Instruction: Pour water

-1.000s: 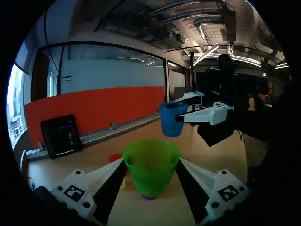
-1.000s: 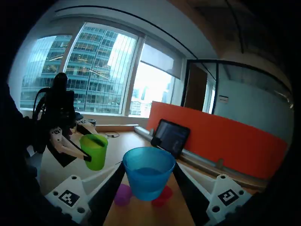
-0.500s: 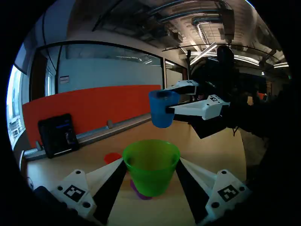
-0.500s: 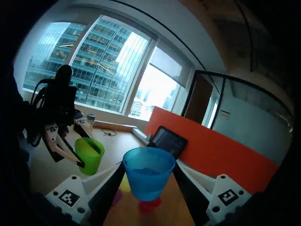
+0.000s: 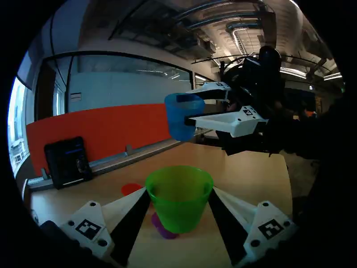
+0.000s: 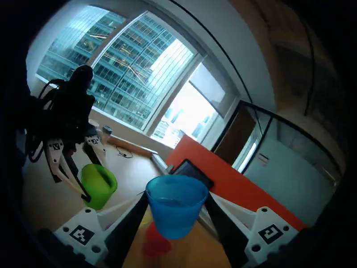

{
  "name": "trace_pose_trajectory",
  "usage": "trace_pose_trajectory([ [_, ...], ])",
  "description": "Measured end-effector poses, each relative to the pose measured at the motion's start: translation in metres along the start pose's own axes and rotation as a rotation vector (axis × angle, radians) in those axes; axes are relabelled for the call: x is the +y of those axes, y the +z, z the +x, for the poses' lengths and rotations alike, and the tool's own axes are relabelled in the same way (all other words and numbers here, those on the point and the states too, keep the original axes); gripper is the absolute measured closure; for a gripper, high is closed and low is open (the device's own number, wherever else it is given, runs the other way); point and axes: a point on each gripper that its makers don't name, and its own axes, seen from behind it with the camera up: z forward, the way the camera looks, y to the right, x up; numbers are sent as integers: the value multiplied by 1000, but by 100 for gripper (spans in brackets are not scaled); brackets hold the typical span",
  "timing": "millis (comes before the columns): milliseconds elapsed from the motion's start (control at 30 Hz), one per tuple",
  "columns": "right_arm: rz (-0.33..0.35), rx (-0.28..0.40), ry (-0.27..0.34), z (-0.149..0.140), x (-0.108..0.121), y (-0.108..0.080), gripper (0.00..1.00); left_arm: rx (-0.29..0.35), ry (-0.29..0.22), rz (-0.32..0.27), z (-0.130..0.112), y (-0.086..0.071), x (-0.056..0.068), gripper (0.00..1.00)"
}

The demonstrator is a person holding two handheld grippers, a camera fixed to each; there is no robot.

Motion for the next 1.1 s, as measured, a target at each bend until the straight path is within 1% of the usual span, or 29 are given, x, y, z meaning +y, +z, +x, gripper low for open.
trace_pose_trajectory([
  [167,3,0,-62,7,5,5,8,16,-6,-5,2,1,2,14],
  [467,8,9,-185,23,6,16,8,42,-10,-13,9,3,5,14],
  [667,10,26,-254,40,6,24,8,52,-8,-17,12,5,7,14],
  [867,-2,44,-345,53,11,28,8,59,-9,-19,15,8,7,14],
  [1100,-13,51,-443,61,17,30,8,67,-9,-25,18,10,9,14],
])
